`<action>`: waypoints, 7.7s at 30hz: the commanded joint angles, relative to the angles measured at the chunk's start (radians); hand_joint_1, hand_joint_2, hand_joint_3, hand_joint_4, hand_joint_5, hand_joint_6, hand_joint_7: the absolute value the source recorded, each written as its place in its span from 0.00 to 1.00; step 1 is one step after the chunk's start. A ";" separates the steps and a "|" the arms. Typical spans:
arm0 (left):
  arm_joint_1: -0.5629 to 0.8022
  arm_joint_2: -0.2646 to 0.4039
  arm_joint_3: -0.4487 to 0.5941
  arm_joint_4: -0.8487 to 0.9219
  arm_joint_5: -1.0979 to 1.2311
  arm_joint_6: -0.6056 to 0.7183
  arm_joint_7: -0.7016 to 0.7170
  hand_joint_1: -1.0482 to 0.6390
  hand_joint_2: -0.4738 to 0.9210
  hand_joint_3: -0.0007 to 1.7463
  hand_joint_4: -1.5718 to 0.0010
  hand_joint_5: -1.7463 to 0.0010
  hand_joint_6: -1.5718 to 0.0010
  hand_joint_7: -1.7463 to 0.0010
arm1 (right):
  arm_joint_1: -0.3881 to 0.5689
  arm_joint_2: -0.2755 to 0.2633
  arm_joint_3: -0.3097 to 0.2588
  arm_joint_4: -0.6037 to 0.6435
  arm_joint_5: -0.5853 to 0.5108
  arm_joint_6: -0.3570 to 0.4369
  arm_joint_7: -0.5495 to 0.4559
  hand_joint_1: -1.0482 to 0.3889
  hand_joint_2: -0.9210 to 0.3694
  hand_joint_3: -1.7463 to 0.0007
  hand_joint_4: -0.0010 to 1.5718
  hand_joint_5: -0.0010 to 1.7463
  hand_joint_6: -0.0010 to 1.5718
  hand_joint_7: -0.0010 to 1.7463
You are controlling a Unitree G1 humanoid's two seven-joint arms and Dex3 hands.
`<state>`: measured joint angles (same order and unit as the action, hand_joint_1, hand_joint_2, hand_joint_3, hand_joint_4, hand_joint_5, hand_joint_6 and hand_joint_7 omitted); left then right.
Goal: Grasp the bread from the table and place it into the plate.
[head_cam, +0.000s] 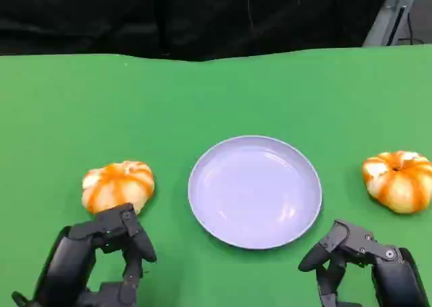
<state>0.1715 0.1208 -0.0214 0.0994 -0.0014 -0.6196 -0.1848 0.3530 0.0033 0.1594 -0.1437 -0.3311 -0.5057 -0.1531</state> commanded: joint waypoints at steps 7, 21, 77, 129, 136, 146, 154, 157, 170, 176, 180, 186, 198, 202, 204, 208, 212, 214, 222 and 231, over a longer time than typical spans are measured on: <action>-0.005 0.007 0.007 0.020 0.007 -0.021 0.006 0.67 0.53 0.87 0.45 0.01 0.47 0.14 | -0.005 -0.014 -0.013 0.014 0.018 -0.021 -0.003 0.78 0.49 0.20 0.57 0.98 0.53 0.76; -0.013 0.018 0.025 0.030 0.096 -0.017 0.056 0.65 0.66 0.66 0.52 0.28 0.48 0.43 | -0.005 -0.011 -0.014 0.023 0.000 -0.027 -0.013 0.79 0.51 0.18 0.58 0.98 0.54 0.76; -0.724 0.135 -0.439 0.609 0.960 0.804 0.194 0.24 0.99 0.00 0.85 0.77 0.79 1.00 | 0.001 0.002 0.006 0.001 0.000 -0.006 -0.011 0.78 0.50 0.18 0.58 1.00 0.53 0.76; -0.793 0.028 -0.497 0.482 0.819 0.410 0.574 0.49 0.62 0.69 0.42 0.00 0.53 0.06 | -0.013 -0.003 0.010 0.014 -0.017 -0.008 -0.018 0.78 0.50 0.18 0.58 1.00 0.53 0.76; -0.810 -0.029 -0.543 0.519 0.828 0.451 0.514 0.50 0.63 0.57 0.47 0.00 0.58 0.01 | -0.009 -0.005 0.009 0.010 -0.009 -0.003 -0.012 0.78 0.50 0.18 0.58 1.00 0.53 0.76; -0.826 -0.045 -0.565 0.574 0.816 0.450 0.473 0.52 0.68 0.46 0.48 0.00 0.57 0.07 | -0.011 -0.003 0.009 0.014 -0.007 -0.009 -0.016 0.78 0.51 0.18 0.58 1.00 0.54 0.75; -0.840 -0.051 -0.598 0.576 0.819 0.521 0.275 0.26 1.00 0.11 0.91 0.69 0.89 0.98 | -0.005 -0.003 0.011 0.008 -0.012 -0.003 -0.015 0.78 0.50 0.18 0.58 1.00 0.53 0.75; -0.841 -0.044 -0.609 0.561 0.823 0.532 0.234 0.17 1.00 0.15 0.98 0.81 0.95 0.99 | -0.003 -0.002 0.013 0.004 -0.009 -0.001 -0.013 0.78 0.50 0.18 0.57 1.00 0.53 0.75; -0.813 0.036 -0.572 0.414 0.789 0.515 0.136 0.10 1.00 0.19 0.98 0.86 0.93 0.98 | -0.010 -0.002 0.010 0.010 -0.010 -0.009 -0.017 0.78 0.50 0.18 0.57 1.00 0.53 0.75; -0.781 0.078 -0.547 0.317 0.773 0.522 0.100 0.11 1.00 0.18 0.98 0.84 0.92 0.98 | -0.009 -0.004 0.008 0.009 -0.005 -0.007 -0.013 0.77 0.50 0.18 0.57 1.00 0.53 0.76; -0.778 0.078 -0.544 0.310 0.774 0.524 0.094 0.11 1.00 0.18 0.98 0.84 0.92 0.98 | -0.009 -0.004 0.008 0.009 -0.005 -0.007 -0.013 0.77 0.50 0.18 0.57 1.00 0.53 0.76; -0.664 0.221 -0.459 0.091 0.761 0.504 0.049 0.13 1.00 0.17 0.96 0.81 0.90 0.98 | -0.008 -0.004 0.010 0.004 -0.008 -0.001 -0.012 0.77 0.50 0.18 0.57 1.00 0.53 0.76; -0.345 0.370 -0.246 -0.206 0.715 0.429 0.101 0.19 1.00 0.10 0.91 0.78 0.85 0.97 | -0.013 0.005 0.017 0.000 -0.023 0.010 -0.018 0.76 0.50 0.20 0.58 0.99 0.53 0.76; -0.273 0.373 -0.188 -0.229 0.683 0.405 0.129 0.23 1.00 0.08 0.86 0.76 0.82 0.96 | -0.014 0.010 0.020 -0.004 -0.031 0.019 -0.022 0.77 0.51 0.18 0.59 0.99 0.54 0.75; -0.259 0.372 -0.176 -0.234 0.677 0.398 0.130 0.24 1.00 0.08 0.84 0.76 0.81 0.96 | -0.015 0.011 0.021 -0.005 -0.033 0.020 -0.022 0.77 0.51 0.18 0.59 0.99 0.54 0.75; -0.255 0.366 -0.168 -0.235 0.679 0.392 0.125 0.24 1.00 0.07 0.84 0.76 0.81 0.97 | -0.014 0.011 0.021 -0.005 -0.033 0.022 -0.023 0.77 0.51 0.18 0.59 0.99 0.54 0.75; -0.255 0.364 -0.165 -0.234 0.681 0.389 0.123 0.24 1.00 0.07 0.84 0.76 0.81 0.97 | -0.015 0.011 0.022 -0.005 -0.033 0.022 -0.023 0.77 0.51 0.18 0.59 0.99 0.54 0.75; -0.255 0.364 -0.165 -0.234 0.681 0.389 0.123 0.24 1.00 0.07 0.84 0.76 0.81 0.97 | -0.015 0.011 0.022 -0.005 -0.033 0.023 -0.023 0.77 0.51 0.18 0.59 0.99 0.54 0.75; 0.042 0.127 -0.061 -0.222 0.220 0.225 0.222 0.57 0.86 0.40 0.54 0.35 0.49 0.58 | -0.012 -0.001 0.012 -0.003 -0.023 0.020 -0.015 0.75 0.50 0.20 0.58 0.98 0.54 0.74; 0.084 0.050 -0.024 -0.183 0.026 0.214 0.130 0.64 0.70 0.68 0.48 0.05 0.50 0.18 | -0.018 -0.009 0.005 0.008 -0.008 0.003 -0.013 0.76 0.49 0.21 0.57 0.98 0.54 0.75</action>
<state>0.2647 0.1861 -0.0472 -0.1047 0.0901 -0.4231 -0.0143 0.3304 0.0074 0.1727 -0.1430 -0.3597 -0.4873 -0.1654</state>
